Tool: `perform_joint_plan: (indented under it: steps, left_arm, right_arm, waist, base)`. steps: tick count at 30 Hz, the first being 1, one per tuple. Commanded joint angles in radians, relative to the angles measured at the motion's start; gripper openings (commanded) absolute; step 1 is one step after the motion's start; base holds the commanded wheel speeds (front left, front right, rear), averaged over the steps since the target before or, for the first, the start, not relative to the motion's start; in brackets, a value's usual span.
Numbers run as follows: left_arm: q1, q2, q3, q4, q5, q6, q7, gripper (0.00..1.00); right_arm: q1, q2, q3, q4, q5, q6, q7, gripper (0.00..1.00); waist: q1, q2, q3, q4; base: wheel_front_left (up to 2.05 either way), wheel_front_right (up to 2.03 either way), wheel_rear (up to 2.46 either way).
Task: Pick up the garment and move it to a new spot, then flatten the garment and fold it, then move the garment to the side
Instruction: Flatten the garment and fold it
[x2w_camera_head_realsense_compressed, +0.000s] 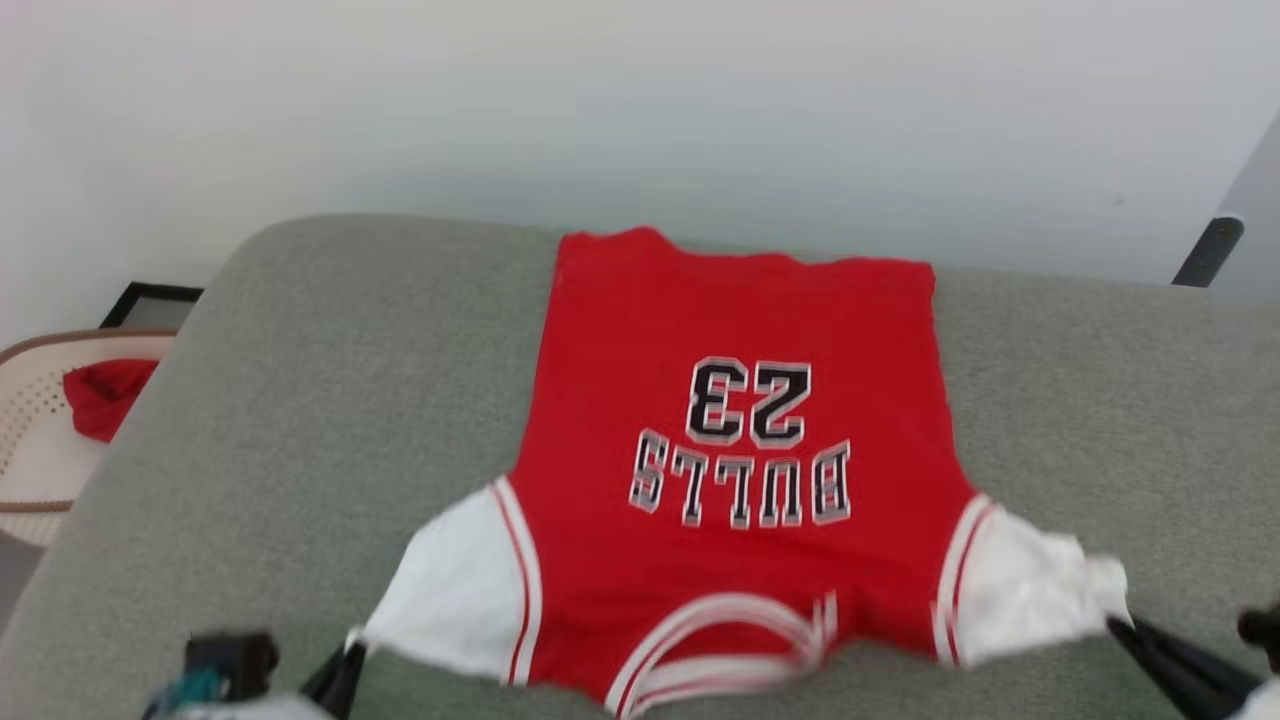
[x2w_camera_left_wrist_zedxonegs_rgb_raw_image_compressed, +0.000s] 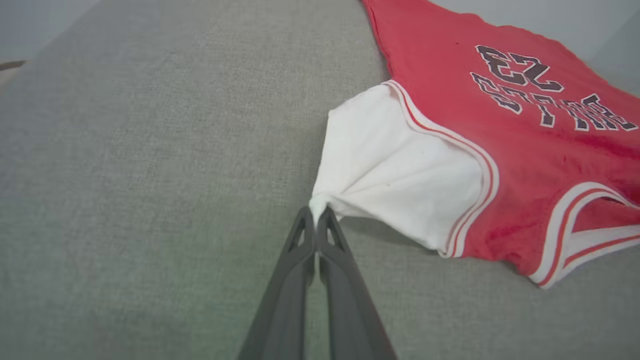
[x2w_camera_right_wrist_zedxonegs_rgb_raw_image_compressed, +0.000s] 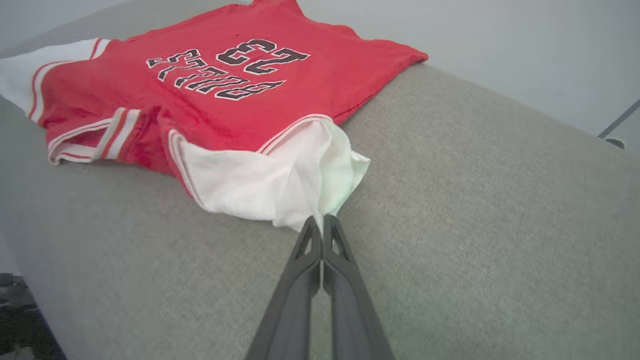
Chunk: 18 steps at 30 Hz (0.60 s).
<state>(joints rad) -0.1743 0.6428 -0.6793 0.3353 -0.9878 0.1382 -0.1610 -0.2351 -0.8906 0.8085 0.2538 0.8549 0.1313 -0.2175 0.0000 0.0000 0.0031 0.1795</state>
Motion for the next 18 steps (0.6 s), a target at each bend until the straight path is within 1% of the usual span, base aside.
perform_joint_plan:
  steps: [1,6,8,10,13,17,18]
  left_arm:
    - [0.058,0.036,0.012,-0.061,-0.011,0.044,0.008,0.00]
    - [0.211,0.112,0.056,-0.264,-0.054,0.174,0.010,0.00]
    - [0.253,0.127,0.067,-0.329,-0.063,0.211,0.006,0.00]
    - [0.279,0.143,0.077,-0.381,-0.062,0.242,0.000,0.00]
    - [0.297,0.144,0.079,-0.431,-0.058,0.270,-0.003,0.00]
    - [0.280,0.133,0.075,-0.456,-0.046,0.278,-0.007,0.00]
    - [0.271,0.130,0.073,-0.457,-0.040,0.279,-0.010,0.00]
  right_arm:
    - [0.044,-0.030,-0.013,-0.028,0.014,-0.001,0.007,0.00]
    - [0.167,-0.091,-0.063,-0.106,0.078,-0.001,0.030,0.00]
    - [0.204,-0.108,-0.096,-0.120,0.082,-0.001,0.036,0.00]
    - [0.238,-0.105,-0.132,-0.127,0.088,-0.001,0.040,0.00]
    - [0.275,-0.088,-0.180,-0.140,0.068,-0.001,0.055,0.00]
    - [0.301,-0.054,-0.238,-0.157,0.052,-0.001,0.105,0.00]
    - [0.305,-0.044,-0.249,-0.163,0.049,-0.001,0.121,0.09]
  waist:
    - [0.0000,0.0000,-0.003,-0.006]
    - [0.0000,0.0000,0.003,-0.008]
    - [0.0000,0.0000,0.008,-0.007]
    - [0.0000,0.0000,0.014,-0.006]
    - [0.0000,0.0000,0.026,-0.005]
    - [0.0000,0.0000,0.046,-0.003]
    - [0.0000,0.0000,0.051,-0.003]
  base:
    - [0.00,0.00,0.00]
    - [0.00,0.00,0.00]
    - [0.00,0.00,0.00]
    - [0.00,0.00,0.00]
    - [0.00,0.00,0.00]
    - [0.00,0.00,0.00]
    - [0.00,0.00,0.00]
